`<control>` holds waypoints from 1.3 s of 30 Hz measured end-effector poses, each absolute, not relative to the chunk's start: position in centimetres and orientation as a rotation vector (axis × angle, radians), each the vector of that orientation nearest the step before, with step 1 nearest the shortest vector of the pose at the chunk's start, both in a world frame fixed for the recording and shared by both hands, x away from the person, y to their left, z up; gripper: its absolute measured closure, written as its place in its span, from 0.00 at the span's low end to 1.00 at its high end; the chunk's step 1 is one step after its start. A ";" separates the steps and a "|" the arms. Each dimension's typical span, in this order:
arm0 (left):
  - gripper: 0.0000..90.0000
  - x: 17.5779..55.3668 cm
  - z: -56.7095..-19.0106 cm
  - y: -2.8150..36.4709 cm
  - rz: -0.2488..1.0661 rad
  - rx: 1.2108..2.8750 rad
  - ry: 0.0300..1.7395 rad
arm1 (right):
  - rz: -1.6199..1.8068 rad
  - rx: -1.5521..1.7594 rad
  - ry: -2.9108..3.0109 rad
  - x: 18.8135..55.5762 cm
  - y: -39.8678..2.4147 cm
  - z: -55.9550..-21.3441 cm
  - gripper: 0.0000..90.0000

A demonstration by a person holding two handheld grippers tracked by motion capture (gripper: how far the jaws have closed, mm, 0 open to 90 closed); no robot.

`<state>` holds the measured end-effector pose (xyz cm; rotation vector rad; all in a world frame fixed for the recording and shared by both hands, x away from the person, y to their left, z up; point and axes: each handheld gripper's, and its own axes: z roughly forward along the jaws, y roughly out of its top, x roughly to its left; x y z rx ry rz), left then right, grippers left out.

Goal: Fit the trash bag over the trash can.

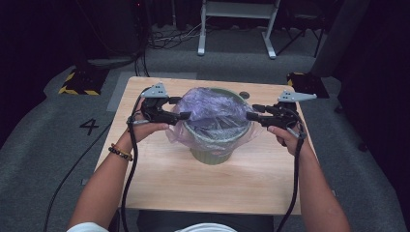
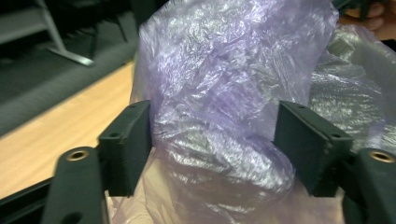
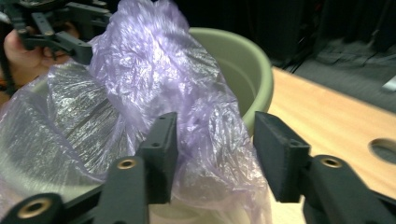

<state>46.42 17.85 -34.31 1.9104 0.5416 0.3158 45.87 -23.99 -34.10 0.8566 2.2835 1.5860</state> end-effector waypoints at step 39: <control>0.25 43.3 -31.1 16.3 0.455 1.947 0.311 | 1.380 0.637 2.137 47.8 -21.5 -30.5 1.00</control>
